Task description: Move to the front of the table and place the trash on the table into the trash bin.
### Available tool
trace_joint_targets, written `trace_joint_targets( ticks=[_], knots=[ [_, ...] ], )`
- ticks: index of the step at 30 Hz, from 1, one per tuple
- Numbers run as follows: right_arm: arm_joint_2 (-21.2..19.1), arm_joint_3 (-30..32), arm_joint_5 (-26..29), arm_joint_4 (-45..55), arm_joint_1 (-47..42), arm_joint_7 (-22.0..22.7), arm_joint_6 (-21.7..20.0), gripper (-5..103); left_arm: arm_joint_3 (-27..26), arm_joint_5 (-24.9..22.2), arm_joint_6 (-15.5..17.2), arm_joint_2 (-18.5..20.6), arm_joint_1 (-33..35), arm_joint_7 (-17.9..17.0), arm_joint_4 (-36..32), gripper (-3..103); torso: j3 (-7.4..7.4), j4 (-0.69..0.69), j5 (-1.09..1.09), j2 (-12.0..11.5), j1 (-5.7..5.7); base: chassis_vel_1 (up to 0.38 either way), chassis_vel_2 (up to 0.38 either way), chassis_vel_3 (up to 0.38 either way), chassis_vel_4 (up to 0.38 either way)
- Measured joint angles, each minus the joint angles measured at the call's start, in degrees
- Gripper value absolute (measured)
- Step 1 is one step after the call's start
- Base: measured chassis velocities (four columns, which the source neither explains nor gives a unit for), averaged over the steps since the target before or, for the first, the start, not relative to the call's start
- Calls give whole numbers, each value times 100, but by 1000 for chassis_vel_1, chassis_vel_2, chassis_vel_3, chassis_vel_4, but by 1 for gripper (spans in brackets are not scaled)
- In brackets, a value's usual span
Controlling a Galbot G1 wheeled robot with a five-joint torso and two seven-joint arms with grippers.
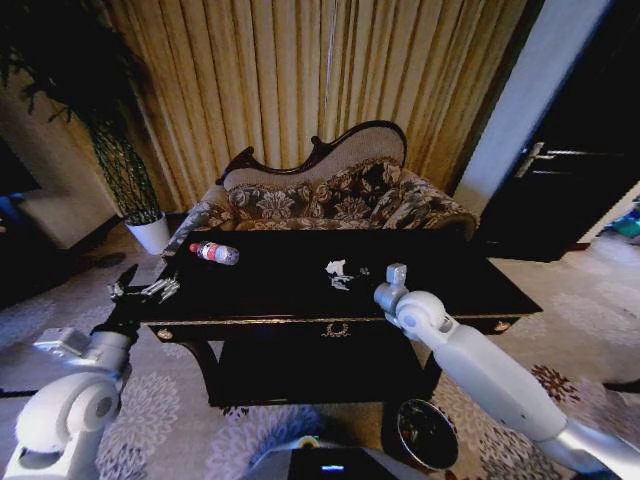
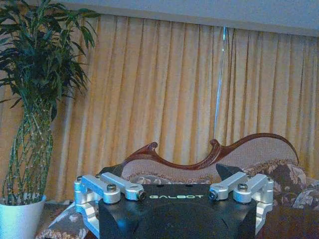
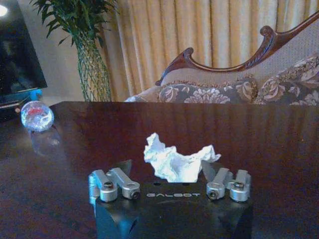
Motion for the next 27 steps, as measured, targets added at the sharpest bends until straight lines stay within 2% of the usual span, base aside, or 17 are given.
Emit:
trace_joint_targets(
  ticks=[2,3,4,6,10,11,13,15,16,18,19,23,27],
  knots=[
    [-13,-1,-6,0,3,0,21,68,-2,-2,-9,0,-7,5,16,100,0,0,0,0,0,0,0,0,0],
    [-13,-1,-6,0,3,0,21,68,-2,-2,-9,0,-7,5,16,100,0,0,0,0,0,0,0,0,0],
    [-30,0,-8,0,3,1,24,62,-3,-2,-14,0,-12,7,19,100,0,0,0,0,0,0,0,0,0],
    [-43,4,-9,0,3,2,29,62,-2,-3,-17,1,-18,9,23,100,0,0,0,0,0,0,0,0,0],
    [-58,27,-16,12,-28,6,47,41,2,-6,-25,1,-32,16,32,100,0,0,0,0,0,0,0,0,0],
    [-58,27,-16,12,-28,6,47,41,2,-6,-25,1,-32,16,32,100,0,0,0,0,0,0,0,0,0],
    [-60,31,-18,17,-40,8,50,30,3,-6,-32,1,-34,19,40,100,0,0,0,0,0,0,0,0,0],
    [-60,31,-19,17,-41,8,51,30,2,-7,-41,1,-34,23,45,100,0,0,0,0,0,0,0,0,0],
    [-64,31,-20,22,-46,9,56,19,-1,-7,-70,1,-28,29,58,100,0,0,0,0,0,0,0,0,0],
    [-71,31,-20,31,-49,9,58,19,-5,-8,-93,1,-22,36,68,100,0,0,0,0,0,0,0,0,0],
    [-80,31,-19,39,-50,9,61,8,-15,-9,-109,1,-19,47,76,100,0,0,0,0,0,0,0,0,0],
    [-88,41,-17,52,-50,9,73,1,-22,-13,-115,2,-23,55,78,100,0,0,0,0,0,0,0,0,0],
    [-106,112,-5,100,-103,9,163,0,-22,-15,-115,1,-17,73,77,100,0,0,0,0,0,0,0,0,0]
  ],
)
